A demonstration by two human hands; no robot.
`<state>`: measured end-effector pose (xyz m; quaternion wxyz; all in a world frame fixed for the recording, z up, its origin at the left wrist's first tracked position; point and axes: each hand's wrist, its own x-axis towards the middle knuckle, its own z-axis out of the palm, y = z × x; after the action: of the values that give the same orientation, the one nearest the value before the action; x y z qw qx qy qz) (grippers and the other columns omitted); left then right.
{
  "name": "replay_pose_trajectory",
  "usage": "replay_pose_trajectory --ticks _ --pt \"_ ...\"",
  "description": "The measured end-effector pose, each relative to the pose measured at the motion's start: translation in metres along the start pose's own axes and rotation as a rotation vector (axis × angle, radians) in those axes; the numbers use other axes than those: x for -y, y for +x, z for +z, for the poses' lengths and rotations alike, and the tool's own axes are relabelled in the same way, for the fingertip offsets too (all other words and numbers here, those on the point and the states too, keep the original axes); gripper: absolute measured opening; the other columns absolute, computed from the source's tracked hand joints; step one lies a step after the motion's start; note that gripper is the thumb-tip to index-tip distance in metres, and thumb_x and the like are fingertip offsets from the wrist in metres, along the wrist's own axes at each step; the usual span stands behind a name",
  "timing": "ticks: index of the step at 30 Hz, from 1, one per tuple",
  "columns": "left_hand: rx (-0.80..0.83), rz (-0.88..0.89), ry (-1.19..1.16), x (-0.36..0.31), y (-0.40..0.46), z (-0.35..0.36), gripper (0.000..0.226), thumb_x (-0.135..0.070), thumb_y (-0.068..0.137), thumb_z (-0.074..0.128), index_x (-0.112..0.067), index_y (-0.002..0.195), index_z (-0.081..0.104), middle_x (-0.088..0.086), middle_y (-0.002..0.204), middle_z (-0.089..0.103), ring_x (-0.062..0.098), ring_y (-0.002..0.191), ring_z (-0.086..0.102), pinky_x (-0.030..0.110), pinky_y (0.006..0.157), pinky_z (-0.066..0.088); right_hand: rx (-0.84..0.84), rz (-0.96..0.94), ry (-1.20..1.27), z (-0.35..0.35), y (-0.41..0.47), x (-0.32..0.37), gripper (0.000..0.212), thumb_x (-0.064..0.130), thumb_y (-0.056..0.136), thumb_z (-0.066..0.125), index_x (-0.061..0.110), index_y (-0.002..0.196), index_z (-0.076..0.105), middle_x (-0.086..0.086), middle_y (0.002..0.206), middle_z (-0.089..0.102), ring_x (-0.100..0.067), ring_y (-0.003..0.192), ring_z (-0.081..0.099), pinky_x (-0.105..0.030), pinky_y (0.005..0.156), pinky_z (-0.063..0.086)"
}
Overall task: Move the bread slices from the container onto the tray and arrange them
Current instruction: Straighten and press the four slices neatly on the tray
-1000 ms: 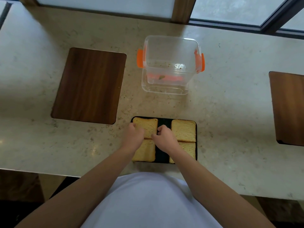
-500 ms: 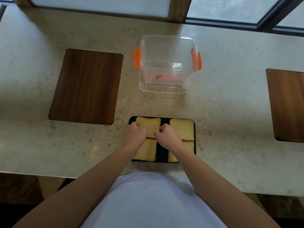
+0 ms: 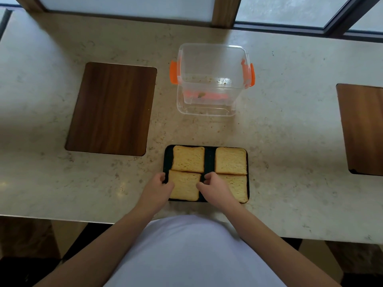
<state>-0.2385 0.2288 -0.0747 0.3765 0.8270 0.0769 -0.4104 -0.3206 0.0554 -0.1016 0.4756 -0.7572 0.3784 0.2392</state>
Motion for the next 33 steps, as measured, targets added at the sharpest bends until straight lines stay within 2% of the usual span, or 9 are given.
replay_pose_trajectory --ticks 3,7,11,16,21,23,25,27,33 --pt "0.039 -0.045 -0.009 0.003 0.001 0.001 0.059 -0.027 0.095 0.056 -0.011 0.149 0.04 0.008 0.147 0.049 0.022 0.129 0.047 0.034 0.099 0.038 0.04 0.022 0.033 0.005 -0.005 -0.004 0.052 0.032 0.091 0.06 0.012 0.138 0.051 0.013 0.092 0.055 0.0 0.08 0.053 -0.021 0.062 0.042" --pt "0.051 -0.079 -0.034 0.0 0.002 0.004 0.055 -0.027 0.092 0.058 -0.011 0.144 0.047 0.001 0.127 0.055 0.024 0.117 0.055 0.042 0.1 0.045 0.043 0.012 0.021 0.011 -0.011 -0.004 0.053 0.032 0.09 0.06 0.012 0.138 0.051 0.004 0.105 0.059 -0.014 0.095 0.058 -0.029 0.078 0.048" --pt "0.084 -0.078 -0.03 0.0 0.001 0.007 0.051 -0.029 0.09 0.058 -0.013 0.138 0.052 -0.005 0.115 0.059 0.018 0.105 0.059 0.037 0.088 0.05 0.011 0.011 0.004 0.009 -0.011 -0.005 0.053 0.034 0.089 0.06 0.013 0.136 0.053 0.004 0.106 0.059 -0.011 0.089 0.057 -0.026 0.066 0.045" --pt "0.105 -0.098 -0.036 0.0 0.001 0.01 0.05 -0.029 0.09 0.058 -0.014 0.137 0.053 0.002 0.125 0.058 0.02 0.109 0.057 0.039 0.093 0.051 -0.008 0.007 -0.036 0.006 -0.012 -0.008 0.05 0.035 0.088 0.059 0.014 0.133 0.055 0.004 0.101 0.061 -0.011 0.085 0.057 -0.026 0.063 0.043" --pt "0.074 -0.073 -0.049 -0.004 0.004 0.01 0.057 -0.028 0.093 0.056 -0.014 0.147 0.043 -0.006 0.116 0.051 0.012 0.098 0.052 0.026 0.073 0.043 -0.027 0.014 -0.006 0.005 -0.009 -0.006 0.05 0.031 0.087 0.06 0.009 0.131 0.053 -0.004 0.108 0.065 -0.013 0.082 0.06 -0.031 0.062 0.051" --pt "0.065 -0.06 -0.074 -0.008 0.009 0.009 0.038 -0.025 0.092 0.055 -0.019 0.13 0.056 -0.006 0.099 0.051 0.015 0.092 0.05 0.03 0.078 0.04 -0.041 0.006 0.039 0.002 -0.005 -0.001 0.063 0.028 0.088 0.061 0.01 0.145 0.041 -0.004 0.122 0.061 -0.005 0.082 0.055 -0.023 0.058 0.045" --pt "0.047 -0.073 -0.096 -0.015 0.013 0.007 0.003 -0.021 0.09 0.055 -0.019 0.092 0.054 -0.001 0.082 0.049 0.015 0.076 0.048 0.031 0.069 0.037 -0.044 0.002 0.051 -0.001 -0.001 0.006 0.067 0.025 0.089 0.06 0.011 0.15 0.035 0.003 0.108 0.059 -0.003 0.077 0.053 -0.021 0.056 0.043" --pt "0.044 -0.066 -0.078 -0.023 0.016 0.006 0.011 -0.018 0.09 0.054 -0.015 0.086 0.045 0.0 0.07 0.043 0.014 0.063 0.043 0.03 0.059 0.031 -0.028 0.013 0.03 -0.004 0.003 0.013 0.066 0.024 0.089 0.059 0.01 0.149 0.036 0.005 0.095 0.057 -0.006 0.074 0.055 -0.024 0.054 0.044" --pt "0.079 -0.025 -0.034 -0.033 0.021 0.01 0.026 -0.018 0.086 0.055 -0.017 0.066 0.039 -0.001 0.061 0.036 0.016 0.059 0.038 0.033 0.059 0.025 -0.016 0.009 -0.032 -0.008 0.006 0.019 0.059 0.028 0.088 0.058 0.012 0.143 0.045 0.003 0.1 0.058 -0.012 0.074 0.06 -0.028 0.054 0.048"
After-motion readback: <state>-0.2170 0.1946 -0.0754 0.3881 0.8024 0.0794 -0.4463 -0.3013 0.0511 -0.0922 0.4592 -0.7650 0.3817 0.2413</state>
